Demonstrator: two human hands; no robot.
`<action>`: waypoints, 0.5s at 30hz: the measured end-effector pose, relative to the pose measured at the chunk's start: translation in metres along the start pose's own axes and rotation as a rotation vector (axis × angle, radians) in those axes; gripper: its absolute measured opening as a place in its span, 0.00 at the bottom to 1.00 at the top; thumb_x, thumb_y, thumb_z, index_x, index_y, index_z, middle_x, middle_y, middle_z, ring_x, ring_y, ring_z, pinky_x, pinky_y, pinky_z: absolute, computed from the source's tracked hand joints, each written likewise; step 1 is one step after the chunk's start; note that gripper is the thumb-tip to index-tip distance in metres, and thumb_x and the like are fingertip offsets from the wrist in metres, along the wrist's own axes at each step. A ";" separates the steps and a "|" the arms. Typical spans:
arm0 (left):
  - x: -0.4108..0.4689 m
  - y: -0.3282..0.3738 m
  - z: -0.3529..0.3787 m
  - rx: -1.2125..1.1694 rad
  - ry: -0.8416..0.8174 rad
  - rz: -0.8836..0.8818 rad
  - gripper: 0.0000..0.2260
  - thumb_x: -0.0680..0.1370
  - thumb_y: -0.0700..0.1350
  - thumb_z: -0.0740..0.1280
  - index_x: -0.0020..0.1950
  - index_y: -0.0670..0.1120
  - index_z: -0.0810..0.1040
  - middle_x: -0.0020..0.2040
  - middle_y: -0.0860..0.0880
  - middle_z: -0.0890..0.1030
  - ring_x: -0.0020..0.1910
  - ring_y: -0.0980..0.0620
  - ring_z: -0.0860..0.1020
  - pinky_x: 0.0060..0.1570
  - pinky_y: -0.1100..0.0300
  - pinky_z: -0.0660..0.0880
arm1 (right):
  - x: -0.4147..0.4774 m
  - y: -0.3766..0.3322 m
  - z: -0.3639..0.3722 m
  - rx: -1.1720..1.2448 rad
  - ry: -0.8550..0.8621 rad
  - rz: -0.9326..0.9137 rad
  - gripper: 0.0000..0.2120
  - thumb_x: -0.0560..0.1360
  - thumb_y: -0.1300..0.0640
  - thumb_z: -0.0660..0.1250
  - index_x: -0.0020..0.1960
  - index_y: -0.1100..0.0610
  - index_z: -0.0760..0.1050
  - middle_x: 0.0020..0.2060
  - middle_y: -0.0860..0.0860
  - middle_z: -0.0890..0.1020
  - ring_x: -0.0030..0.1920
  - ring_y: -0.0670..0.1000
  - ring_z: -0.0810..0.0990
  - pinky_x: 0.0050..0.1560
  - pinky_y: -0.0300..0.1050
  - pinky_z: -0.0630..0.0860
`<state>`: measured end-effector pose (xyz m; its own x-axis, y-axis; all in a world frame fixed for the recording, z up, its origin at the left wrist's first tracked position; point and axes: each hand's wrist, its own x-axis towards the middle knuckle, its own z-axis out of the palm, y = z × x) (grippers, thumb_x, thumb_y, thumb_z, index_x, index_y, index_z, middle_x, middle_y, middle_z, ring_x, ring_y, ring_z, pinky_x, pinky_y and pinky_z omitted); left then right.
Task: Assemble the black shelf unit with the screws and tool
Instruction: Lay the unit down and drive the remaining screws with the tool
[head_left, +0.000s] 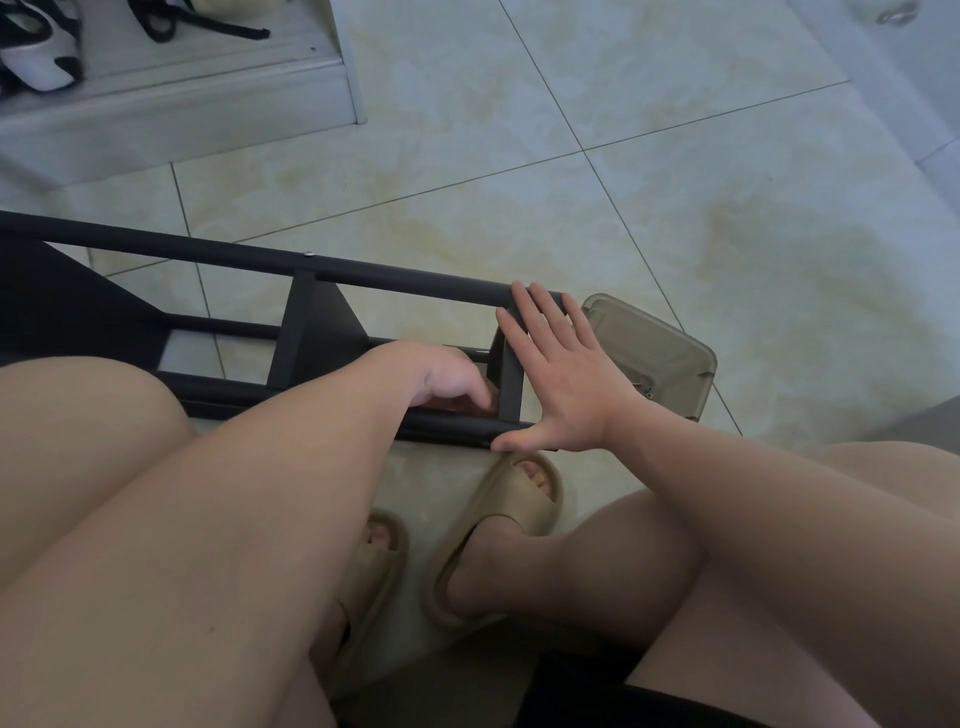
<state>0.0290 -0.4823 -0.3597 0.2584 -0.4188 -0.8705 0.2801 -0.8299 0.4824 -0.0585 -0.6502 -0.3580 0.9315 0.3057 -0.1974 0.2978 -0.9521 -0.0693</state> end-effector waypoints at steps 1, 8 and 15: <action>0.000 0.000 0.000 -0.002 -0.019 -0.004 0.06 0.77 0.38 0.68 0.50 0.41 0.84 0.41 0.47 0.85 0.39 0.50 0.81 0.46 0.59 0.77 | 0.000 0.000 0.000 -0.002 0.000 0.000 0.65 0.63 0.15 0.52 0.83 0.61 0.46 0.81 0.61 0.41 0.81 0.59 0.37 0.80 0.61 0.39; 0.000 0.001 0.005 0.101 0.009 -0.011 0.11 0.75 0.45 0.70 0.53 0.40 0.83 0.55 0.39 0.84 0.49 0.43 0.80 0.63 0.47 0.74 | -0.002 -0.001 0.001 -0.004 0.005 -0.001 0.64 0.64 0.16 0.53 0.82 0.61 0.45 0.81 0.61 0.41 0.81 0.59 0.36 0.79 0.61 0.38; 0.002 -0.003 0.000 -0.008 -0.024 -0.004 0.06 0.76 0.39 0.68 0.49 0.41 0.86 0.42 0.44 0.86 0.40 0.48 0.82 0.45 0.60 0.78 | -0.002 -0.001 0.001 -0.005 0.018 -0.003 0.64 0.64 0.16 0.53 0.82 0.62 0.46 0.81 0.61 0.42 0.81 0.60 0.37 0.80 0.62 0.39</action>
<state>0.0284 -0.4807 -0.3634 0.2348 -0.4244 -0.8745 0.2881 -0.8288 0.4796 -0.0607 -0.6500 -0.3582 0.9341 0.3084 -0.1797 0.3016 -0.9512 -0.0648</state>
